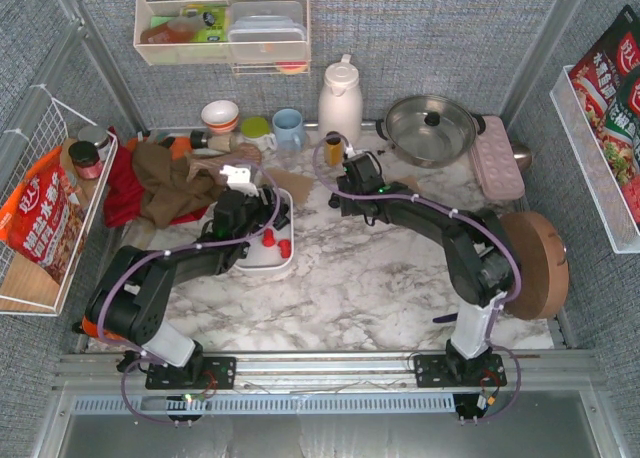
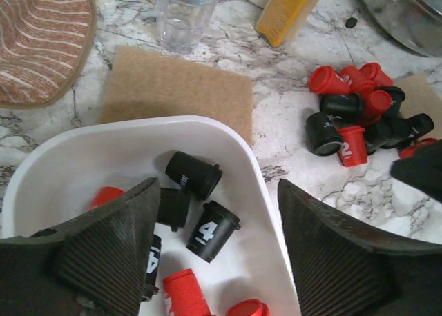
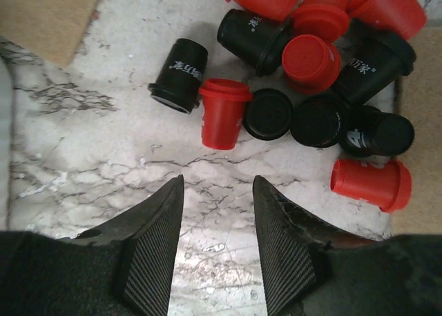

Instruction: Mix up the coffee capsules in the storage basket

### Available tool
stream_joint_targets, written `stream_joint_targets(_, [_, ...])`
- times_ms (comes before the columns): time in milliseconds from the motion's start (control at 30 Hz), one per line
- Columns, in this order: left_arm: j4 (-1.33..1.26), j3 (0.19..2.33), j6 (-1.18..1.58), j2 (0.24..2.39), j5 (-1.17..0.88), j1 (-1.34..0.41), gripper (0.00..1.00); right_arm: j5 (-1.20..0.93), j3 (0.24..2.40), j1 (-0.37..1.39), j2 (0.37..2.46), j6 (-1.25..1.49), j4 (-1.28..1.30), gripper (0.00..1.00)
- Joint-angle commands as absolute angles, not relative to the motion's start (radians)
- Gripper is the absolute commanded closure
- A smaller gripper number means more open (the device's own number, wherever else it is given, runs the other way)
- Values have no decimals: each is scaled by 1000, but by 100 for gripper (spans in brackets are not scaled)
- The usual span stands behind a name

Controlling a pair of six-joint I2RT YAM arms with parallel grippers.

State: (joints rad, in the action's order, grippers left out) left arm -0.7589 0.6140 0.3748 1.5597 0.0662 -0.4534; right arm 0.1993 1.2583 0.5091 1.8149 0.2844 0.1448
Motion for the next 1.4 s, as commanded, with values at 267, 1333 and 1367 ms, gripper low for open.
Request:
stream_joint_targets(267, [-477, 715, 366, 1474, 61, -448, 1, 194, 1299, 490, 1964, 282, 23, 54])
stream_joint_targets(1333, [-334, 760, 420, 1455, 50, -448, 1, 169, 1405, 469, 2074, 295, 119, 72])
stream_joint_targets(1367, [-342, 757, 416, 1455, 37, -448, 1, 166, 1395, 469, 2058, 291, 120, 72])
